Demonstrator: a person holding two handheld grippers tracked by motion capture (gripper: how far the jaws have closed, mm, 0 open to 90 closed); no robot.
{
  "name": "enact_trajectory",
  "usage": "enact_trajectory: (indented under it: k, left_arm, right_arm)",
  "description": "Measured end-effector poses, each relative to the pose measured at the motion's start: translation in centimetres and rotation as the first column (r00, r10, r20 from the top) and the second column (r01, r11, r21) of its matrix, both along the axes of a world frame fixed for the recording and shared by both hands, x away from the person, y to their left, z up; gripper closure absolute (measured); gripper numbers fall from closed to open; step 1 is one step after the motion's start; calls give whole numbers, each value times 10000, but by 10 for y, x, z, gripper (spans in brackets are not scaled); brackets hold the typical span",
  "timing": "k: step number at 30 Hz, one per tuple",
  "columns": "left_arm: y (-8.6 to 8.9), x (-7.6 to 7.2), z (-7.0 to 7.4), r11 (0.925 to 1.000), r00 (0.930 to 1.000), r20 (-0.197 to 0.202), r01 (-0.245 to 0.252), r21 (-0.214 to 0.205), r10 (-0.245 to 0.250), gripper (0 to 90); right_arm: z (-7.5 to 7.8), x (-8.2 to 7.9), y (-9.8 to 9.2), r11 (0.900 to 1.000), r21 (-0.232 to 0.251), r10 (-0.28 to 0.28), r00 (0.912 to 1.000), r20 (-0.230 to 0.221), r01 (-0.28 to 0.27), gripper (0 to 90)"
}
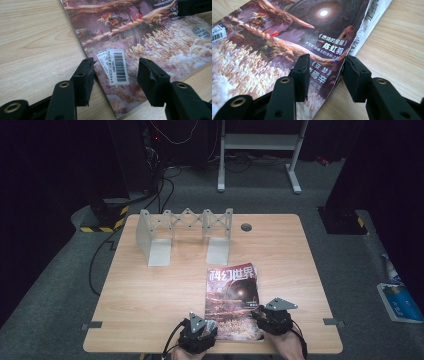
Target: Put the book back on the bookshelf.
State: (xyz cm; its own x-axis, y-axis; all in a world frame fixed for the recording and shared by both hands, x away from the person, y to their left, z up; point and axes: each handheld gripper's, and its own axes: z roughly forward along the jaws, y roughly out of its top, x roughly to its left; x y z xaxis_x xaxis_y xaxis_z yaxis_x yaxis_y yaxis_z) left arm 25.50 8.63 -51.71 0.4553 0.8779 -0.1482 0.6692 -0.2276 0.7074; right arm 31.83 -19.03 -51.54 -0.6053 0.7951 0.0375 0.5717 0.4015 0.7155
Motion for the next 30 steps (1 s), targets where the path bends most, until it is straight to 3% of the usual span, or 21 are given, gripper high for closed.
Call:
enact_trajectory:
  k: [13, 19, 23, 26, 30]
  left_arm:
    - [13, 7, 0, 9998, 9998, -44, -208, 42, 208, 432]
    - [18, 11, -1, 9989, 9995, -81, -323, -338, 320, 415]
    - [22, 20, -3, 9957, 9991, -48, -433, -816, 431, 403]
    - [25, 27, -4, 9949, 9987, 34, -497, -883, 502, 397]
    - [28, 37, -5, 9918, 9977, 41, -672, -1087, 681, 383]
  right_arm:
    - [0, 7, 17, 9992, -75, 395, 9992, 29, -395, 571]
    - [0, 12, 17, 9990, 187, 413, 9987, -305, -408, 530]
    - [-2, 12, 12, 9977, 522, 453, 9986, -256, -439, 514]
    - [-2, 12, 11, 9977, 530, 426, 9990, -112, -420, 492]
    - [0, 14, 9, 9980, 583, 243, 9994, -263, -228, 503]
